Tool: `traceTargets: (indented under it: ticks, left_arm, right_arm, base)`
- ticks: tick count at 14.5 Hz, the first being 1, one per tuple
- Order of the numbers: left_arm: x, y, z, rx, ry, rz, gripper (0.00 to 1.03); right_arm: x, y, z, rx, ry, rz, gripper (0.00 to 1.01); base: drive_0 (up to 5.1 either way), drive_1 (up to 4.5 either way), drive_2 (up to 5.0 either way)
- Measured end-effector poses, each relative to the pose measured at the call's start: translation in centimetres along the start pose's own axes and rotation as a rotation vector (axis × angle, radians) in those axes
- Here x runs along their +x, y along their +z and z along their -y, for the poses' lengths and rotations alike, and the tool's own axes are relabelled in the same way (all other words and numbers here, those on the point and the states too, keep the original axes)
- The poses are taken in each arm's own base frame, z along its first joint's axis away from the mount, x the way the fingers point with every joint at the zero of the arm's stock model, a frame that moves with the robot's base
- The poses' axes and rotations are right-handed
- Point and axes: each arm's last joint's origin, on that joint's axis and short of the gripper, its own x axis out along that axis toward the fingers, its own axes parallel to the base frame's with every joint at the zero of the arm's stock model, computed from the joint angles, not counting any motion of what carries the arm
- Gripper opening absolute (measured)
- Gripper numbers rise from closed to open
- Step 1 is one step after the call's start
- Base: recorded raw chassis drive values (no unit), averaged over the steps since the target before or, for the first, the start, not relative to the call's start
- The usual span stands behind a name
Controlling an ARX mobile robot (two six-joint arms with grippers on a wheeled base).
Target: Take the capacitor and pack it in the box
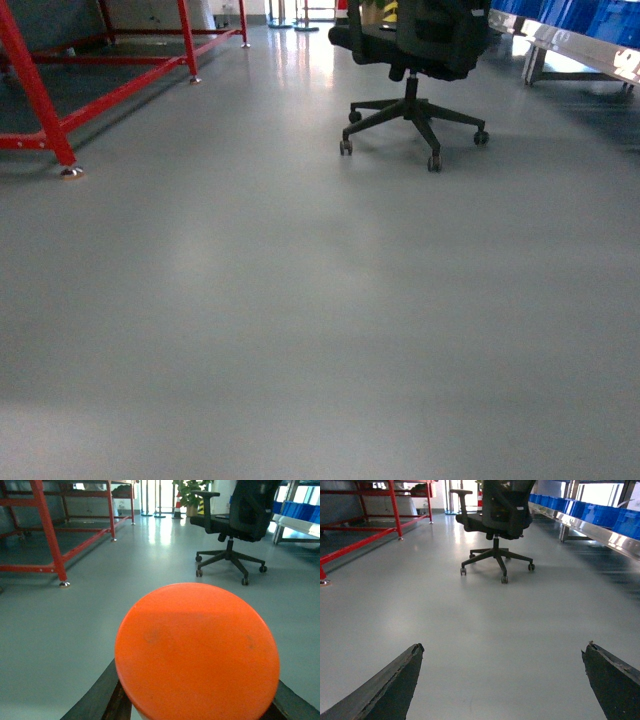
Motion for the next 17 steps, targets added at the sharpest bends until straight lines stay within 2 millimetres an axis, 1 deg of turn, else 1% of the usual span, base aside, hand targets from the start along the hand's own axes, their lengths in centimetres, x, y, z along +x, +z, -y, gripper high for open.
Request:
traceTargets:
  ticks: [17]
  left_arm:
    - [0.00, -0.01, 0.00, 0.000, 0.002, -0.001, 0.44]
  right_arm:
    - [0.00, 0.01, 0.00, 0.000, 0.001, 0.001, 0.98]
  base:
    - [-5.0, 2.41, 2.4]
